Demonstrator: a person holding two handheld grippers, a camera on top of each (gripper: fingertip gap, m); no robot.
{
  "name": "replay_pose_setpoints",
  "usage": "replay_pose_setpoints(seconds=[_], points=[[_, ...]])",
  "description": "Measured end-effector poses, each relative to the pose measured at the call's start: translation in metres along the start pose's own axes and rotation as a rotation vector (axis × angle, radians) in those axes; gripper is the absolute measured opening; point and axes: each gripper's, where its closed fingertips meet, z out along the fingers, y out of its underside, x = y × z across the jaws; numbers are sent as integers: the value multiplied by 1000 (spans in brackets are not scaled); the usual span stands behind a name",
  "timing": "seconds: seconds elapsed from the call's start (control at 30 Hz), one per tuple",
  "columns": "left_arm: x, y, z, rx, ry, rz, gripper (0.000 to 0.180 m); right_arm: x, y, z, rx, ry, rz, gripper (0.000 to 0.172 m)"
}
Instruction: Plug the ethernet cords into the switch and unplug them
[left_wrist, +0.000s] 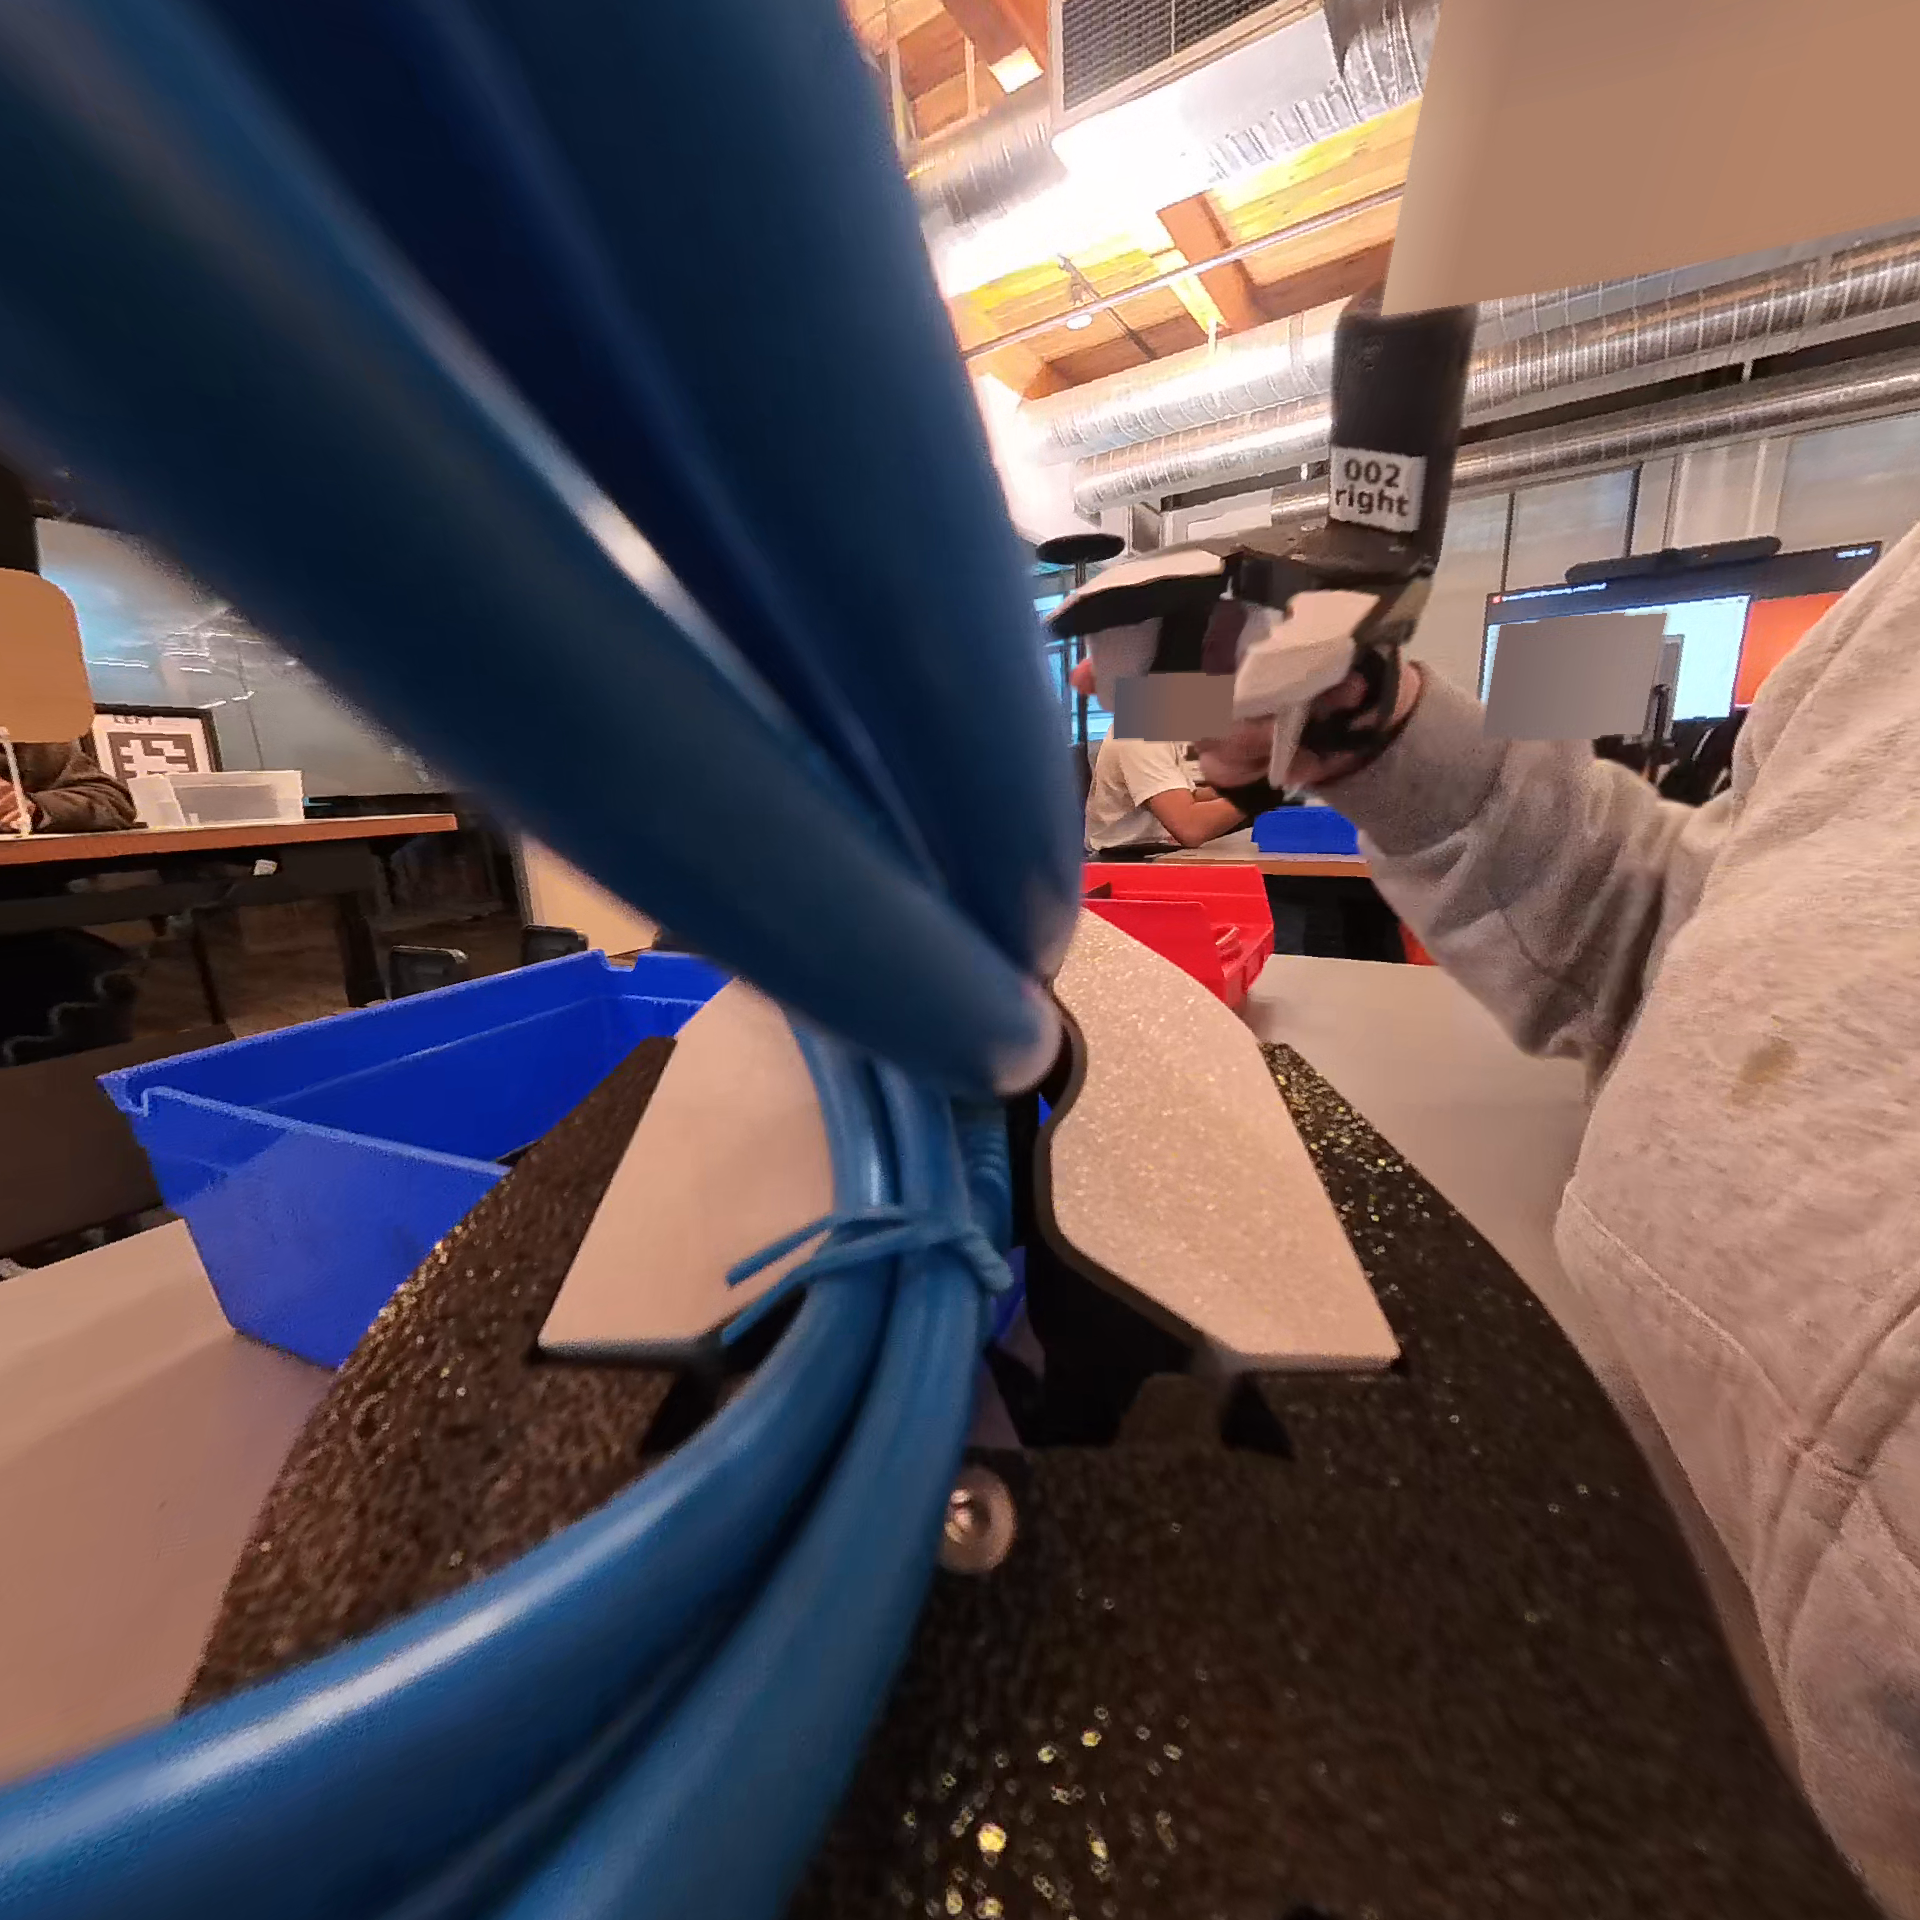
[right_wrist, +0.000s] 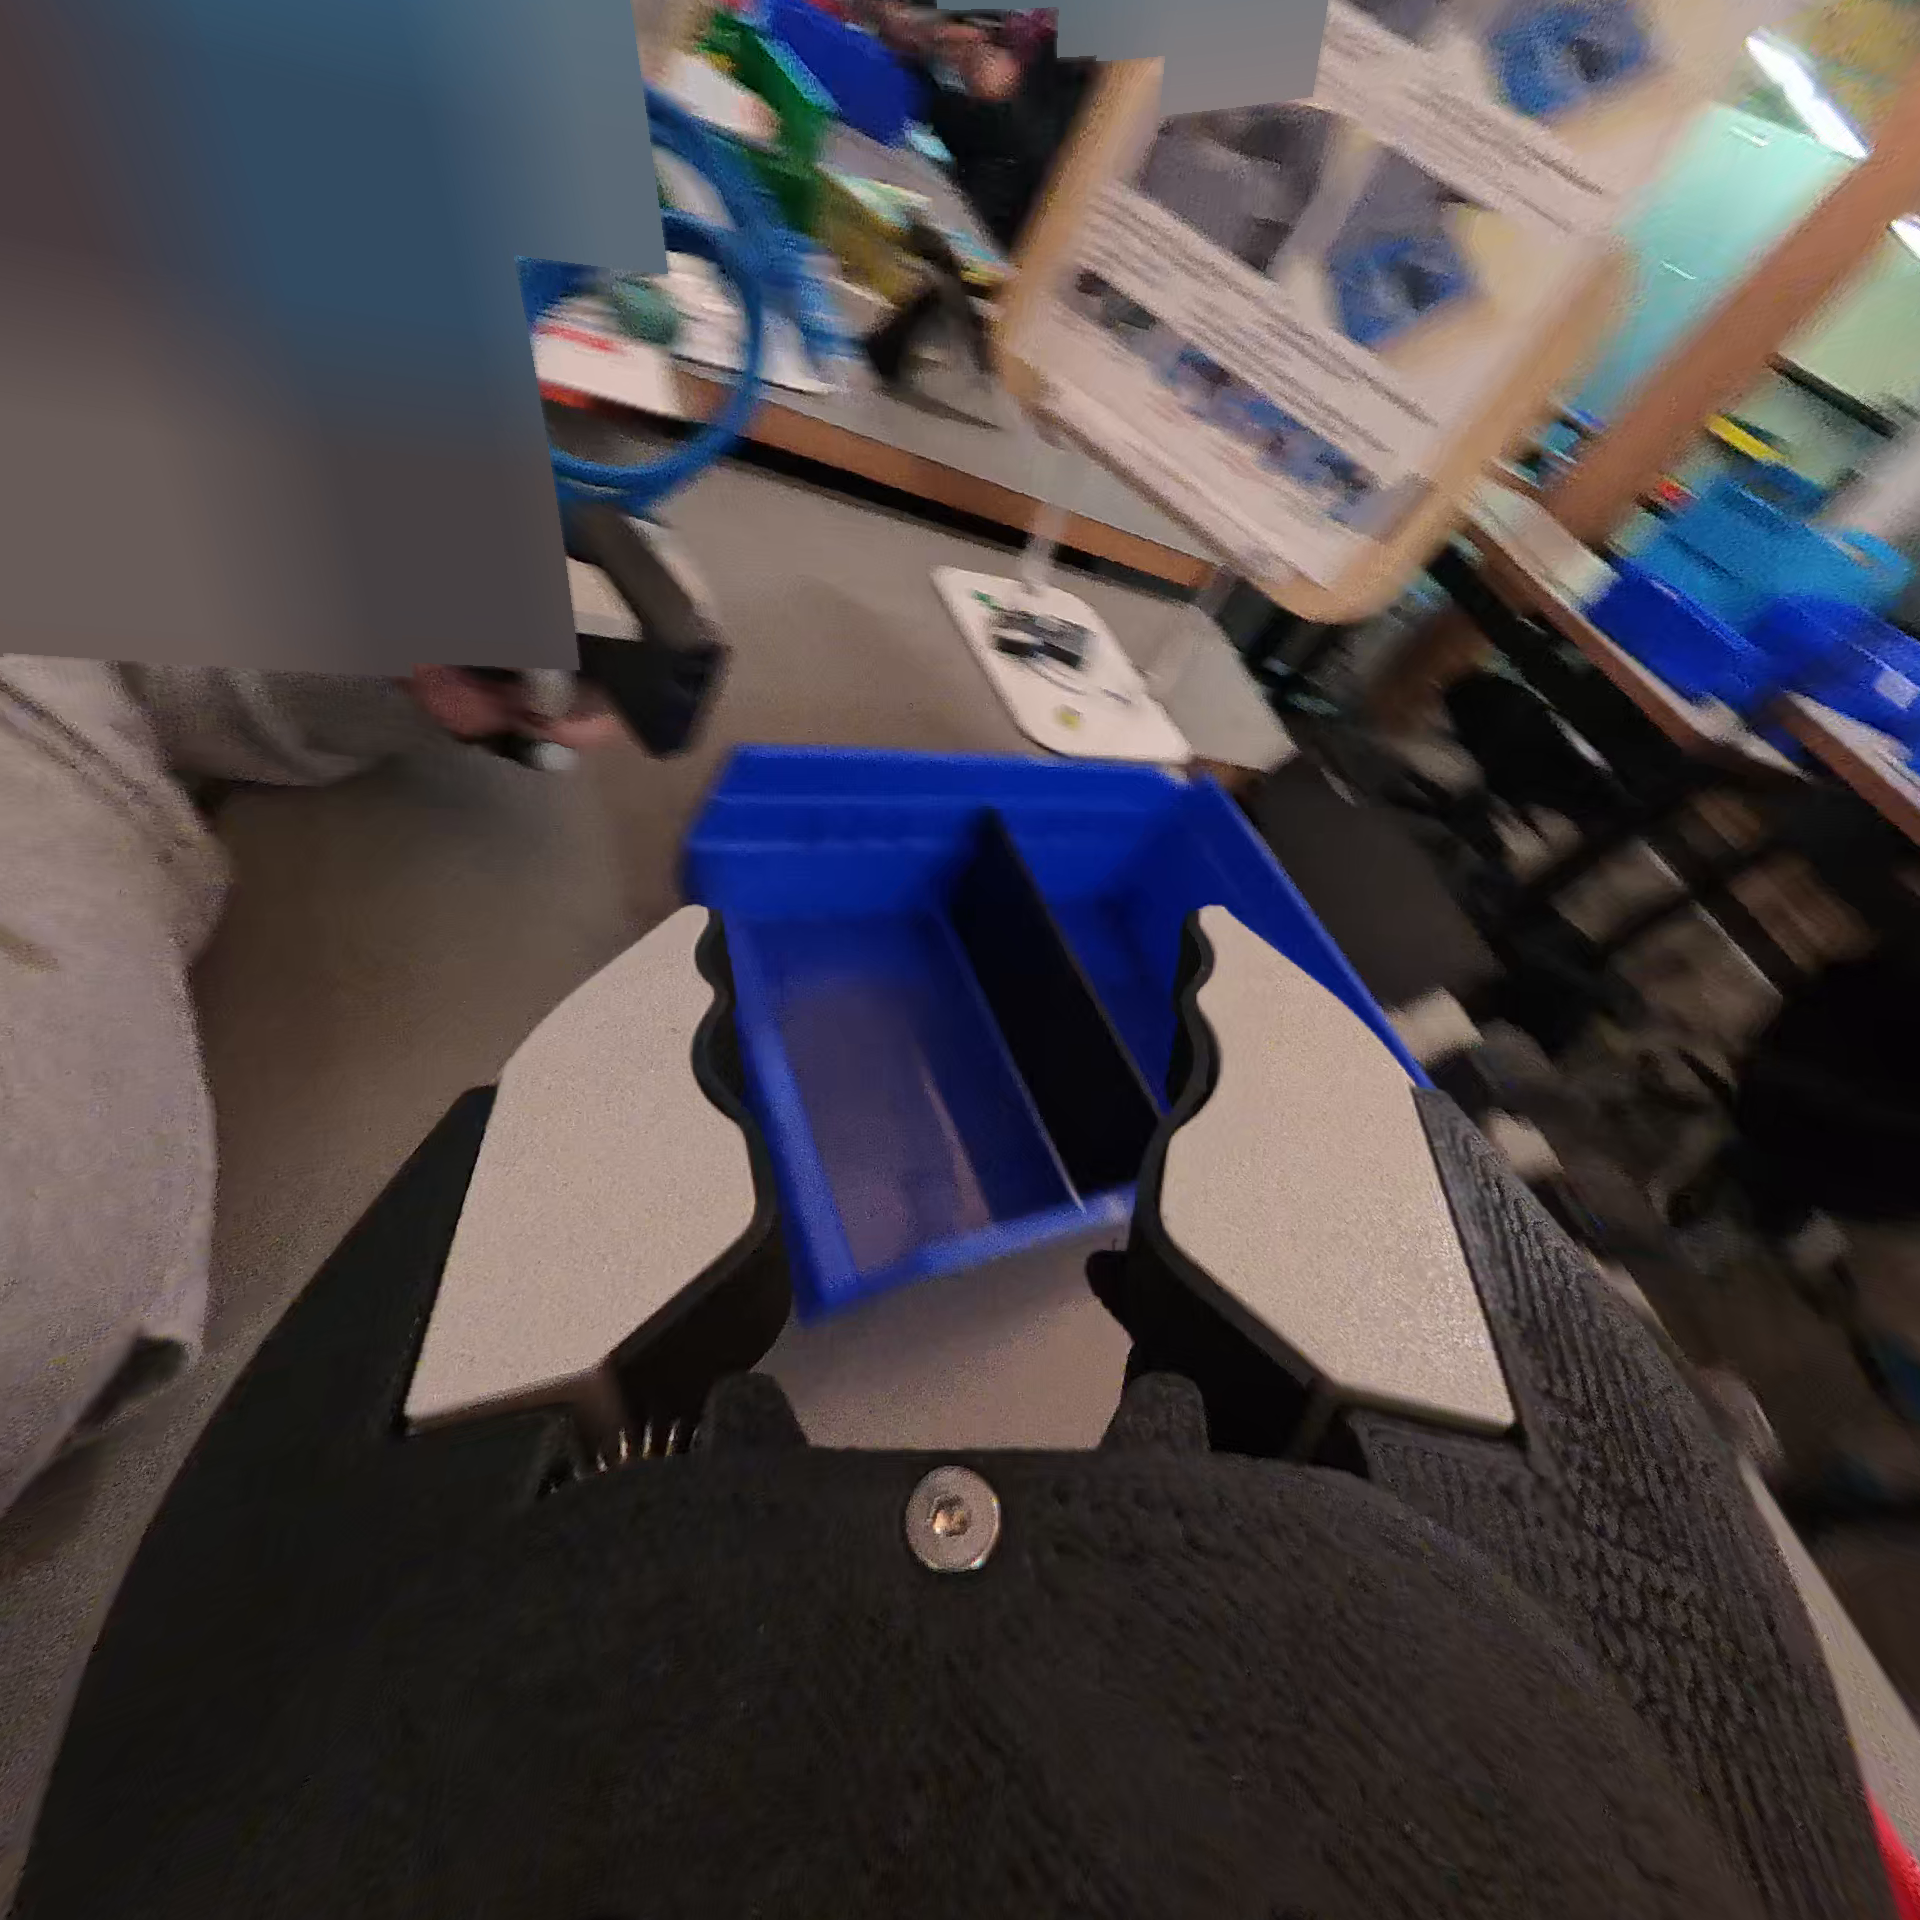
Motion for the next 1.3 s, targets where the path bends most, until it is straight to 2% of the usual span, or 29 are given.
replay_pose_setpoints(seconds=[0.07, 0.17, 0.23, 0.37, 0.43, 0.6, 0.8, 0.87, 0.93, 1.07, 1.13, 1.17, 1.2, 1.23, 1.3], points=[[2, 1, -2, -3, 13, -3, 21, -38, -13, 36, 17, -138, -83, 80], [6, 4, -4, -27, 34, 22, 21, -83, -35, 70, 62, -322, -187, 80], [9, 7, -5, -54, 45, 57, 21, -93, -42, 86, 57, -361, -217, 79], [14, 11, -6, -125, 68, 131, 21, -84, -38, 111, -22, -326, -203, 79], [9, 16, -9, -232, 32, 191, 21, -77, -37, 113, -35, -266, -247, 79], [-26, 21, -28, -555, -173, 437, 21, -57, -52, 108, 15, -42, -400, 80], [-57, 18, -56, -947, -340, 776, 21, -70, -93, 105, 106, 134, -761, 79], [-63, 19, -65, -1089, -347, 894, 21, -74, -101, 107, 98, 145, -877, 79], [-68, 20, -73, -1204, -337, 969, 21, -80, -98, 112, 50, 106, -966, 85], [-69, 21, -82, -1333, -297, 1055, 21, -99, -80, 130, -29, 8, -1128, 86], [-69, 20, -83, -1361, -284, 1105, 21, -97, -76, 138, -37, 37, -1167, 75], [-69, 21, -85, -1376, -279, 1101, 21, -94, -80, 138, -2, 77, -1173, 58], [-68, 23, -86, -1362, -267, 1083, 22, -91, -84, 138, 44, 102, -1170, 32], [-64, 24, -84, -1325, -251, 1050, 22, -90, -87, 137, 91, 98, -1143, 24], [-57, 24, -82, -1263, -230, 969, 26, -86, -91, 138, 133, 55, -1007, 22]])
